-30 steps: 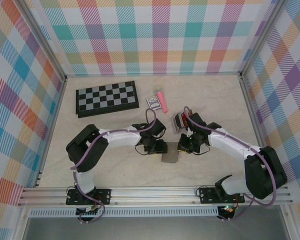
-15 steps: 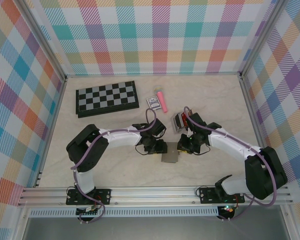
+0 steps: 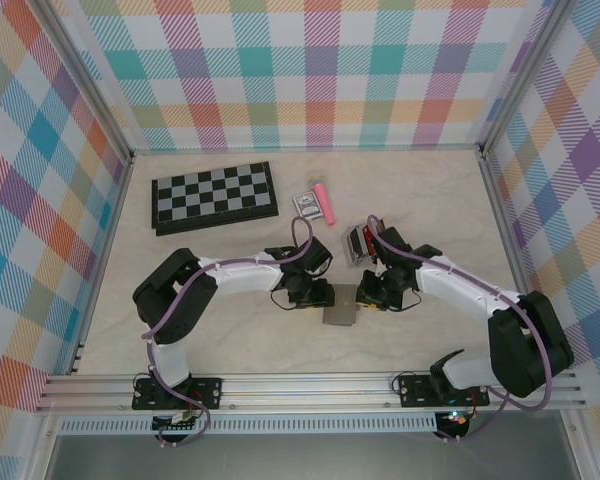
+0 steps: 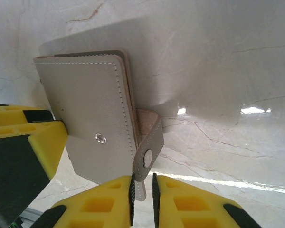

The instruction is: Put the credit cards into the card holder

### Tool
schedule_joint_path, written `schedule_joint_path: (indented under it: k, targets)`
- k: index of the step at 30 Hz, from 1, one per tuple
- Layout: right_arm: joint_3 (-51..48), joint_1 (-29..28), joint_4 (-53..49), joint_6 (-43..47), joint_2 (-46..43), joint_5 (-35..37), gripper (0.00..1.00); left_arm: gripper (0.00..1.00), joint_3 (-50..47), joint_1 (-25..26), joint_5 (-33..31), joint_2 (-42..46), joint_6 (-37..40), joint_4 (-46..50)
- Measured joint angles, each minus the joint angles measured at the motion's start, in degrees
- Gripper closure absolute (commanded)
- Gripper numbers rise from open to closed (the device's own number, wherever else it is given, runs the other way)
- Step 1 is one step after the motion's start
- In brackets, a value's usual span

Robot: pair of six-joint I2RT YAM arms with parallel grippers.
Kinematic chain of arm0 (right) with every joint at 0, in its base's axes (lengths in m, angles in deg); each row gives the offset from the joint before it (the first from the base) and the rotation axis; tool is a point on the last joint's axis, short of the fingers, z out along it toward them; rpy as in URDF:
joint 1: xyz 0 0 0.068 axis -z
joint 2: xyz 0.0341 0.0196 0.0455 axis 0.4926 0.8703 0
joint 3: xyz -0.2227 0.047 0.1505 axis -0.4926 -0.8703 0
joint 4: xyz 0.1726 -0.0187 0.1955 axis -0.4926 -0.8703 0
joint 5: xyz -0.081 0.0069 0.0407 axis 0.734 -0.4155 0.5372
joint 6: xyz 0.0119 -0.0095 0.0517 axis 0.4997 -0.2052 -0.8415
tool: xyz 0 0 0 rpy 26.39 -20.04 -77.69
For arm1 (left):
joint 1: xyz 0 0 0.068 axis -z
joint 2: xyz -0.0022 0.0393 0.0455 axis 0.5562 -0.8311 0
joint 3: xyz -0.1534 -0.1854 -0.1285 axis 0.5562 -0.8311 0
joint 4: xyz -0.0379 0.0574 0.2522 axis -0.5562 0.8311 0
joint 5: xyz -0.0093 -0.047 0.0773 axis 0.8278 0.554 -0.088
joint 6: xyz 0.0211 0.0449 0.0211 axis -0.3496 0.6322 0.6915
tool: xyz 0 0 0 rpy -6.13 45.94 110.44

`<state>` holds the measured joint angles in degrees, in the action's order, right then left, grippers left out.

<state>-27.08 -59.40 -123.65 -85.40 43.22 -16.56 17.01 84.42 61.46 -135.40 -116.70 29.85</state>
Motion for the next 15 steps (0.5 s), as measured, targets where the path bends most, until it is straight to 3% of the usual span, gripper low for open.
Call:
schedule_joint_path:
  k: [9,15]
  targets:
    - [0.04,0.0,-0.33,0.66,0.11,0.44,0.95,0.61,0.0,0.0,0.02,-0.07,0.0,0.0]
    - [0.04,0.0,-0.48,0.87,0.07,1.11,1.0,0.61,0.0,0.0,0.02,-0.07,0.0,0.0]
